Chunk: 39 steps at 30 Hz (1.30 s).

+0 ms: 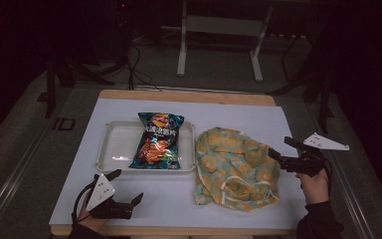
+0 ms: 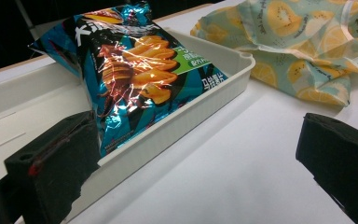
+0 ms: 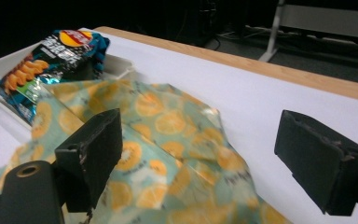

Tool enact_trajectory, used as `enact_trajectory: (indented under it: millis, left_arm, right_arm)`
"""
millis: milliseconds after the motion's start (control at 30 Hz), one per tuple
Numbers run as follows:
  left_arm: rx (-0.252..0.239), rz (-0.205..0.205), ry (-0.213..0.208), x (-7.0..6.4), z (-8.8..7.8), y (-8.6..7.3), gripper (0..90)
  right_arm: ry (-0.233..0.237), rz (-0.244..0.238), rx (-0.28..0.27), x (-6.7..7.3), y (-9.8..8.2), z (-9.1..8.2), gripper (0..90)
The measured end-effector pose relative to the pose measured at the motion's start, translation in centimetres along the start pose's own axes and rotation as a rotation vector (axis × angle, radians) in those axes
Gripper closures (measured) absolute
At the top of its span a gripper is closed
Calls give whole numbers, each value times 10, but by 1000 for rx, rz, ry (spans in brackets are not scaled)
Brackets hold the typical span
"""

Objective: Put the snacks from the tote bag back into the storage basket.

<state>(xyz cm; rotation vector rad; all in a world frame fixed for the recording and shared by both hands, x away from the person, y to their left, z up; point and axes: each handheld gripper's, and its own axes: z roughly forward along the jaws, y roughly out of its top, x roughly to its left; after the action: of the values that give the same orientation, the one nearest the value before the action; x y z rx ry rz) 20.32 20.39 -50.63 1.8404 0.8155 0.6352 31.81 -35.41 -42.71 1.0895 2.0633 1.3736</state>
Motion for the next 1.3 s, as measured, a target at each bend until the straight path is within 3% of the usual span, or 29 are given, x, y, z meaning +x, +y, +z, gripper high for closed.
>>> enact_trajectory:
  millis: [200,500,767,1100,1300]
  left_arm:
    - [3,4,-1,0,0,0,2]
    - [3,7,-3,0,0,0,2]
    - [1,9,-5,-1,0,0,2]
    - [5,16,-9,-1,-1,0,2]
    - [7,18,-10,-1,-1,0,2]
  right_arm:
    - [-55,10,-5,-6,-15,-7,149]
    - [-117,67,-14,-12,-47,-10,149]
    - [-227,110,-62,-11,-65,-16,142]
    - [-347,111,-59,-7,-87,-23,127]
    - [-381,121,-56,-11,-99,-26,134]
